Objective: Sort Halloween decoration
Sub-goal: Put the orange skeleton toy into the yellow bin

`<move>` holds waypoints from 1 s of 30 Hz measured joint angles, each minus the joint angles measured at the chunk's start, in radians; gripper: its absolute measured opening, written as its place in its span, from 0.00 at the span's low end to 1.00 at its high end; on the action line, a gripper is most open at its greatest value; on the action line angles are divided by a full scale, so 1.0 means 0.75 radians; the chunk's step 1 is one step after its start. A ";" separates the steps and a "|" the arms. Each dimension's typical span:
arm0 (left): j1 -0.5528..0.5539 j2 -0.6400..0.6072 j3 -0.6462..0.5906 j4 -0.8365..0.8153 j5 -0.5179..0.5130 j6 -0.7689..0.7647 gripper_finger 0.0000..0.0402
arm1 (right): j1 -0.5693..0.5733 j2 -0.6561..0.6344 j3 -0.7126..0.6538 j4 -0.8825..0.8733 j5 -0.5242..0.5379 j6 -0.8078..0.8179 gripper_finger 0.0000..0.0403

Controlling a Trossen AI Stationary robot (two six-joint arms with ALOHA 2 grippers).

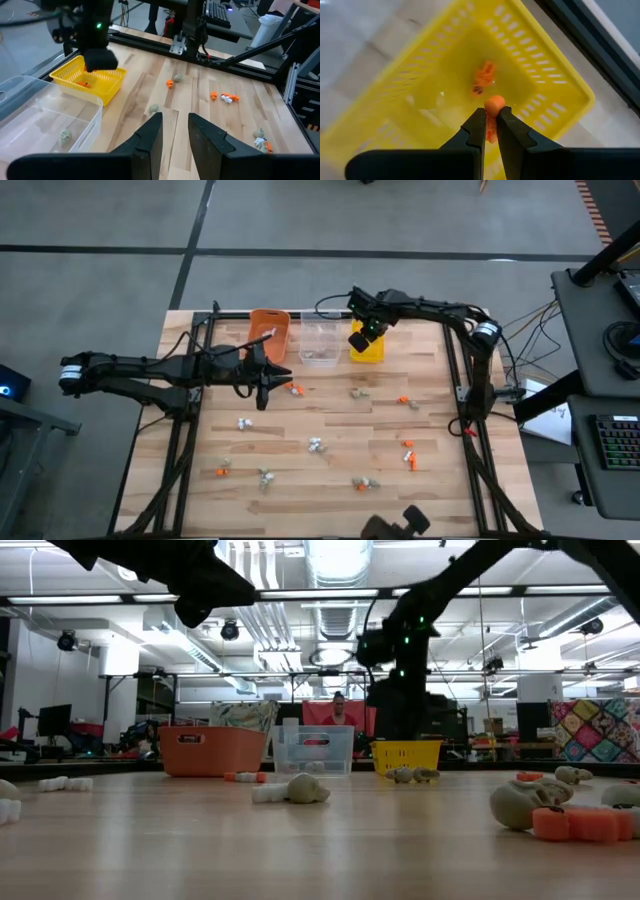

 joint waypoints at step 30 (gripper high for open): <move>0.000 0.000 0.001 0.001 0.003 -0.006 0.19 | -0.033 0.045 -0.003 0.072 -0.018 -0.008 0.07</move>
